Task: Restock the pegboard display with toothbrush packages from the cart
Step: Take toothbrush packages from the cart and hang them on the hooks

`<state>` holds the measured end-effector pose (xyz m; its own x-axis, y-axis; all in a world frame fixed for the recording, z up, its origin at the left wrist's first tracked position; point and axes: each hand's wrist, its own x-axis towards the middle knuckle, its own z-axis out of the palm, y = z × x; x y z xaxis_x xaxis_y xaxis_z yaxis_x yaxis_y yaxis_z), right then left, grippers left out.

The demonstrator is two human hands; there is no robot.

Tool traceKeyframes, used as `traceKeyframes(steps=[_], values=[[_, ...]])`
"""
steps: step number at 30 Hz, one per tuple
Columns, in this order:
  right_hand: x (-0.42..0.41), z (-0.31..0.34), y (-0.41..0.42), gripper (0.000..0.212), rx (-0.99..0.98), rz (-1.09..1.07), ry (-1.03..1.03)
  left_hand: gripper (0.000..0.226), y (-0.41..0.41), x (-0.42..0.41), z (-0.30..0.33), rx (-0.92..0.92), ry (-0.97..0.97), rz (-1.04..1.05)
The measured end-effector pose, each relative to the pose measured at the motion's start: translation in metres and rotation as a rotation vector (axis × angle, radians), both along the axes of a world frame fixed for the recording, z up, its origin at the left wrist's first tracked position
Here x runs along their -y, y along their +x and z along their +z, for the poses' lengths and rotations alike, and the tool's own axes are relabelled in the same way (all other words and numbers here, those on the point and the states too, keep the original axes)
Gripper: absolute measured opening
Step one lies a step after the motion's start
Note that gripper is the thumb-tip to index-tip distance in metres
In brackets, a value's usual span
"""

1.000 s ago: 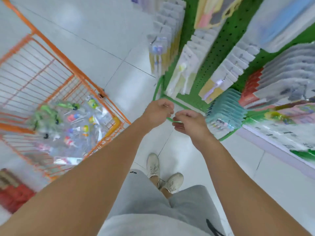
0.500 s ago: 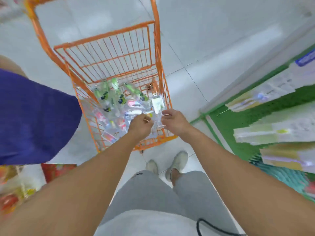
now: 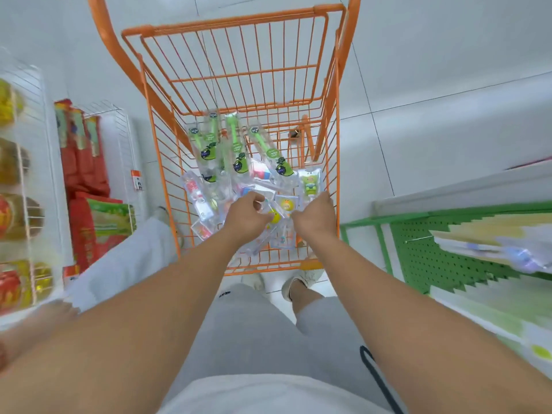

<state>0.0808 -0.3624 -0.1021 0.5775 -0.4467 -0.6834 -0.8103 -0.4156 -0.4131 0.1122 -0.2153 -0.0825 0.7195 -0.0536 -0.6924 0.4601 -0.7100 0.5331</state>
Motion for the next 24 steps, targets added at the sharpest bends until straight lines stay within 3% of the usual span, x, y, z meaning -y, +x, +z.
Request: traceKeyframes(steps=[7, 10, 13, 15, 18, 21, 24], values=[[-0.009, -0.012, 0.008, 0.084, -0.16, 0.075, -0.243, 0.061, 0.006, -0.019, -0.004, 0.074, 0.008, -0.161], [-0.022, -0.013, -0.003, 0.072, -0.122, 0.079, -0.285, 0.053, 0.002, -0.021, -0.002, 0.137, 0.025, -0.318], [-0.028, -0.007, -0.009, 0.055, -0.03, 0.005, -0.268, 0.035, 0.004, -0.033, 0.009, 0.426, 0.15, -0.192], [-0.035, -0.001, -0.011, 0.048, 0.057, -0.056, -0.235, 0.039, 0.009, -0.048, 0.015, 0.518, 0.206, -0.068], [-0.05, 0.003, -0.008, 0.053, 0.067, -0.165, -0.062, 0.057, 0.02, -0.069, 0.021, 0.475, 0.234, -0.072], [-0.06, 0.004, 0.0, 0.042, 0.012, -0.269, -0.005, 0.073, 0.041, -0.088, 0.018, 0.262, 0.313, -0.054], [-0.067, 0.006, 0.001, 0.023, 0.029, -0.417, 0.05, 0.056, 0.058, -0.108, 0.012, 0.091, 0.401, -0.141]])
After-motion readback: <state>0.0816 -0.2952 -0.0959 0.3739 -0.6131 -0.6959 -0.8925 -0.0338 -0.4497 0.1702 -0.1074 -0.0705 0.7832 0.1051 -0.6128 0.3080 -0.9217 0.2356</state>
